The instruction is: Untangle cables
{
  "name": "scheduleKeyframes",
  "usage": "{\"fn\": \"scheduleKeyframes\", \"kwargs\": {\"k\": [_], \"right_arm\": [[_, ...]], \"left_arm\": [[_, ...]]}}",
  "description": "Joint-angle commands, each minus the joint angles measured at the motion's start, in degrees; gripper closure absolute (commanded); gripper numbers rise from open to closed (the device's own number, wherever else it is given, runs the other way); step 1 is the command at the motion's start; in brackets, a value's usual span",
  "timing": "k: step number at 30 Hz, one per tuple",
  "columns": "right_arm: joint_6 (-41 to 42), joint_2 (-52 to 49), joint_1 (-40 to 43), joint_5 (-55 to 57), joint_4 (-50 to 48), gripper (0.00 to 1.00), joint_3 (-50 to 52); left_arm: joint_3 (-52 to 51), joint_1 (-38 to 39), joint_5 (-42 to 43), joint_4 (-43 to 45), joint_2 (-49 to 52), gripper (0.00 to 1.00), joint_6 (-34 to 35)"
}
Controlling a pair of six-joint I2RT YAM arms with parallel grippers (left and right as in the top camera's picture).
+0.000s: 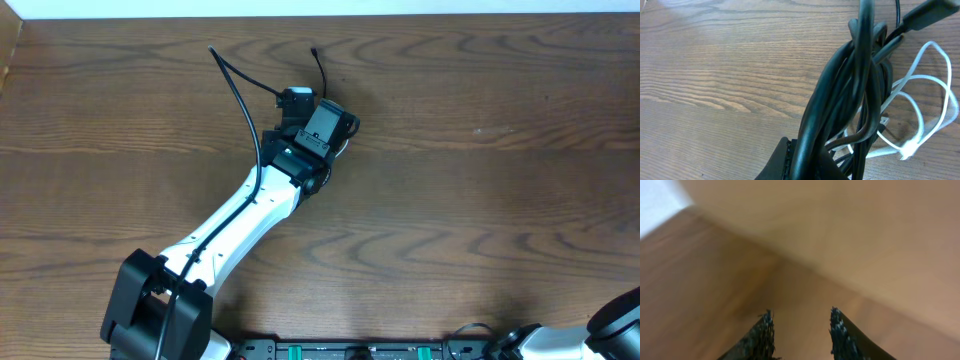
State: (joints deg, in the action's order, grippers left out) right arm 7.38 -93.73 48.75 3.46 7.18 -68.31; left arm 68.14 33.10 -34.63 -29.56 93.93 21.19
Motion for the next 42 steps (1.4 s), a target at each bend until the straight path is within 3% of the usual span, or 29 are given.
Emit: {"fn": "scheduleKeyframes", "kwargs": {"k": [1, 4, 6, 9, 12, 18, 22, 26, 30, 39, 42], "right_arm": [[9.38, -0.26, -4.59, -19.56, 2.32, 0.65, -0.66], [12.63, -0.26, -9.92, -26.58, 5.09, 0.63, -0.66], [12.79, -0.26, -13.97, -31.21, 7.3, 0.56, -0.59], [12.76, -0.26, -20.48, -35.82, 11.34, 0.28, -0.57], [12.79, -0.26, -24.76, -38.91, 16.15, 0.25, -0.57], [15.21, -0.26, -33.86, -46.05, 28.3, 0.37, -0.11], [17.99, -0.28, -40.24, -45.81, 29.7, 0.34, 1.01], [25.88, -0.76, -46.16, -45.4, 28.98, 0.36, 2.69], [35.47, -2.95, -51.39, -45.29, 25.07, 0.44, 5.31], [52.65, -8.07, -56.39, -44.3, 14.1, 0.43, 7.69], [55.89, -9.49, -57.92, -44.37, 11.5, 0.68, 7.69]], "left_arm": [[0.33, -0.28, 3.39, 0.24, -1.46, 0.92, 0.7], [0.33, -0.28, 8.37, 0.28, -1.46, 0.92, 0.76], [0.33, -0.28, 13.6, 0.52, -1.49, 0.93, 0.63], [0.33, -0.28, 30.1, 3.65, -1.6, 0.93, -5.44], [0.33, -0.28, 39.69, 7.28, -1.79, 0.92, -7.72], [0.33, -0.28, 38.23, 10.45, -1.84, 0.92, -7.67], [0.33, -0.28, 38.01, 10.47, -1.84, 0.92, -8.57], [0.33, -0.28, 38.03, 10.49, -1.84, 0.93, -8.55], [0.33, -0.28, 38.03, 10.49, -1.84, 0.92, -8.55], [0.33, -0.28, 38.03, 10.45, -1.84, 0.93, -8.52], [0.33, -0.28, 38.03, 10.43, -1.84, 0.93, -8.52]]}}
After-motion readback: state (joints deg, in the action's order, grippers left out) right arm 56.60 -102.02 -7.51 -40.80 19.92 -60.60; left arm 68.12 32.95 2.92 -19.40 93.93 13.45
